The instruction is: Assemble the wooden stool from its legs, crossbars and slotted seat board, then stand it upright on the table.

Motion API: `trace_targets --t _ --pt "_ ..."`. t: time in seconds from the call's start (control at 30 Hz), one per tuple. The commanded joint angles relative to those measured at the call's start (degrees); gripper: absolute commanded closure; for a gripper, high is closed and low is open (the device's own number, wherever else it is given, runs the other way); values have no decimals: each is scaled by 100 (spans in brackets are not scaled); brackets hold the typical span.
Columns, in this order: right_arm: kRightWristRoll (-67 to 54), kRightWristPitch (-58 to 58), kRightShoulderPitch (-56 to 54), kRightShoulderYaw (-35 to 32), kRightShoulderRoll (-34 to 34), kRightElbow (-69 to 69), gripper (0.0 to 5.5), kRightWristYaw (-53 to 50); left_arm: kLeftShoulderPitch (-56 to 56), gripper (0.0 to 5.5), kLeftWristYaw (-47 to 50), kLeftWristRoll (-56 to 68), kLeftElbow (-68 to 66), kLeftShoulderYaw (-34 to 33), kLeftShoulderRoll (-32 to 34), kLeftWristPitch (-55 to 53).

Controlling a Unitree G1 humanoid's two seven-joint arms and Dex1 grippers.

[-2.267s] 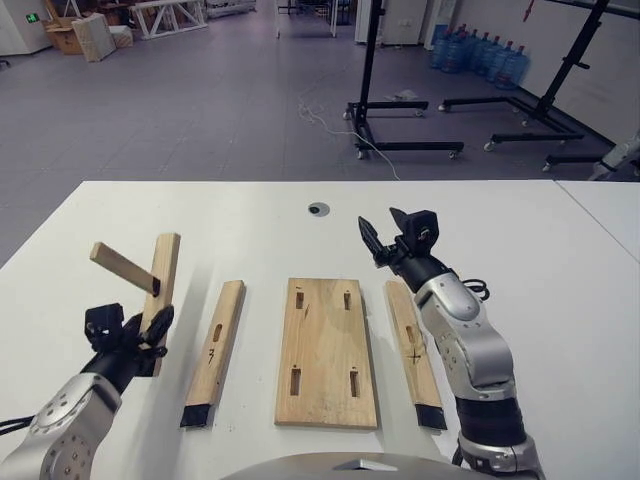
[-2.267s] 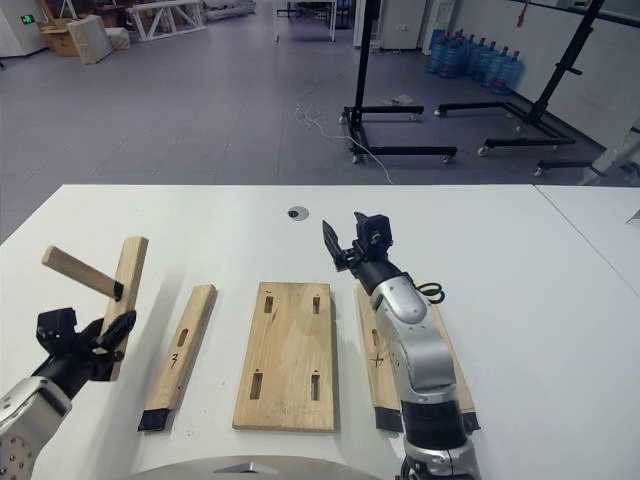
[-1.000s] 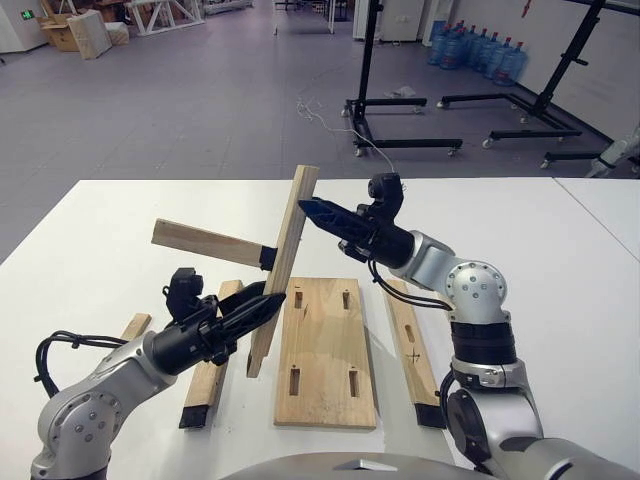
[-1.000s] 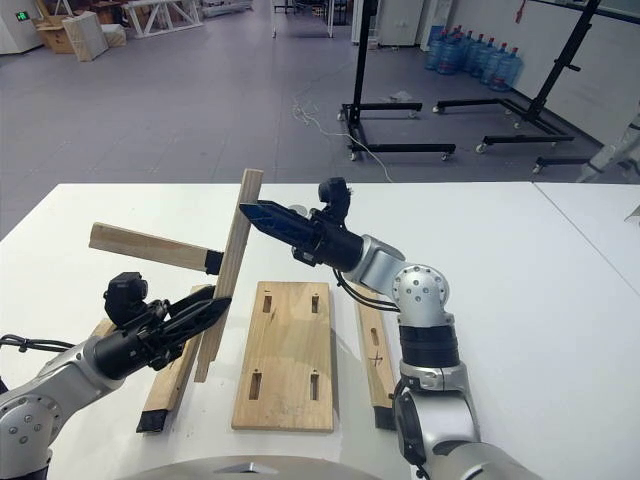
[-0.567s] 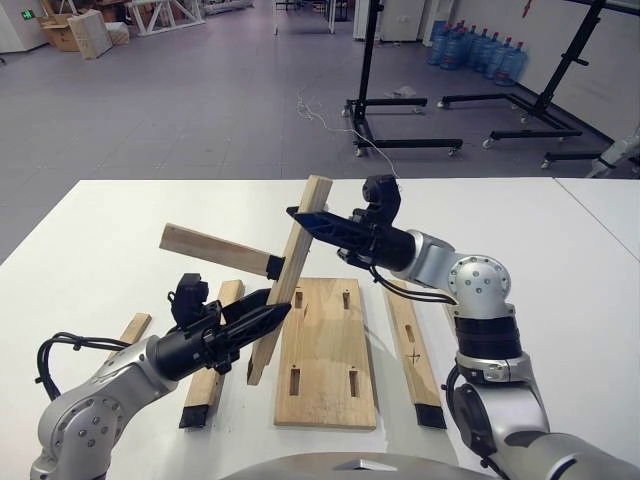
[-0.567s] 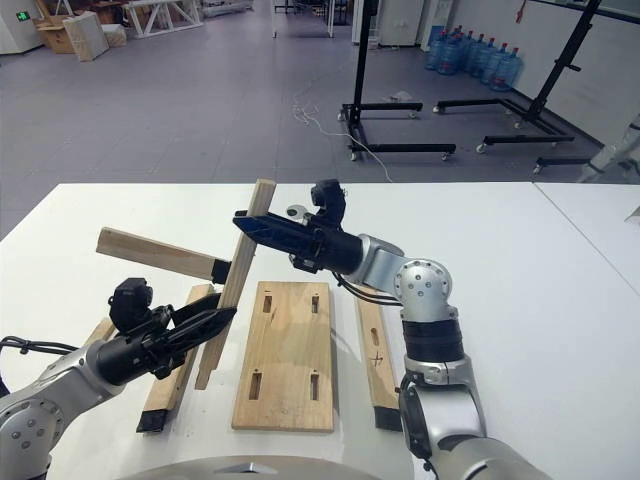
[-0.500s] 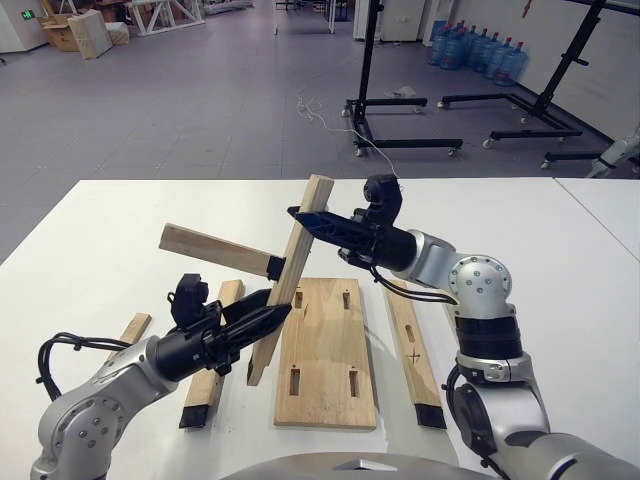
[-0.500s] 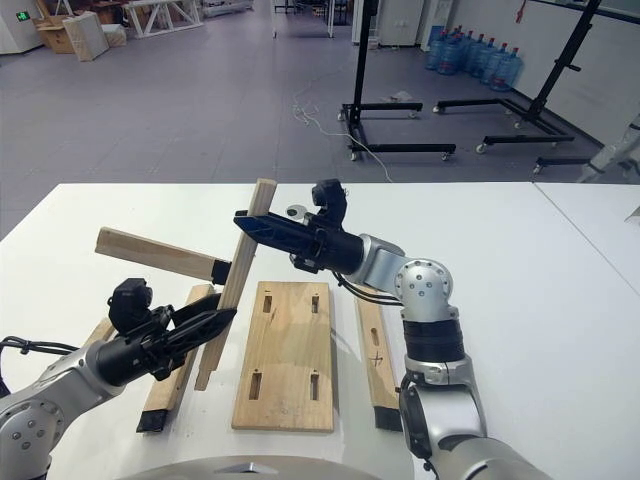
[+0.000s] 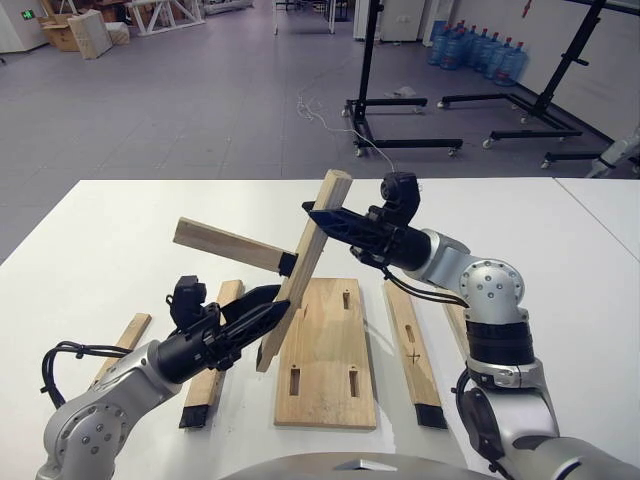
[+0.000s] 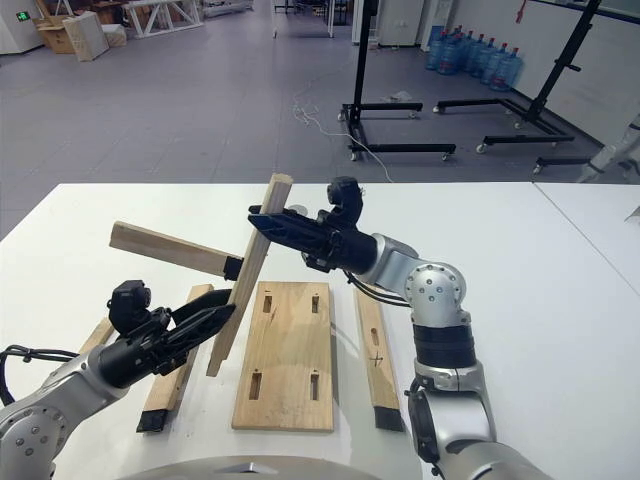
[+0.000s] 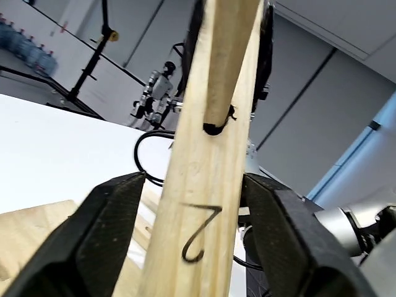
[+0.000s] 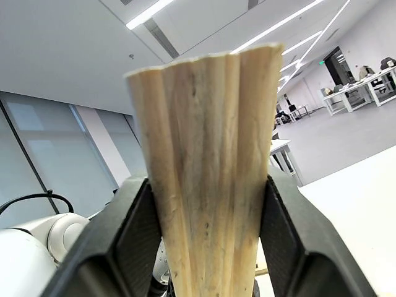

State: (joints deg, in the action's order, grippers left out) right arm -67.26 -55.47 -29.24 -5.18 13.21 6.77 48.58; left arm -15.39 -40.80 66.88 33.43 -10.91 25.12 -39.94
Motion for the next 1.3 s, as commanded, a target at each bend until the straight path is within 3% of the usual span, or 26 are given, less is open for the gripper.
trace_targets --t 0.03,0.17,0.3,0.53,0.73,0.87,1.3 --pt "135 482 -313 -406 105 -108 345 -109 -269 199 219 -161 46 -125 -120 259" --pt "786 1361 -805 -624 503 -507 345 320 -779 167 355 -323 257 -209 -422 690" --pt "1843 2093 -1268 -91 1341 -1309 345 1816 -1144 167 482 -743 440 13 -790 1177" --pt "2865 3106 -1339 339 1678 -2345 345 3218 -833 167 1077 -1258 520 -122 -1000 1730" --pt "3193 3716 -673 350 1559 -2176 345 3320 401 167 1575 -2143 -110 -362 -550 1916" --pt "3236 3782 -392 376 1432 -1857 345 3168 679 167 1341 -2635 -242 -411 -250 2205" --pt "3257 4059 -382 296 1482 -2144 345 3488 1153 167 1418 -3085 -771 -480 -373 2734"
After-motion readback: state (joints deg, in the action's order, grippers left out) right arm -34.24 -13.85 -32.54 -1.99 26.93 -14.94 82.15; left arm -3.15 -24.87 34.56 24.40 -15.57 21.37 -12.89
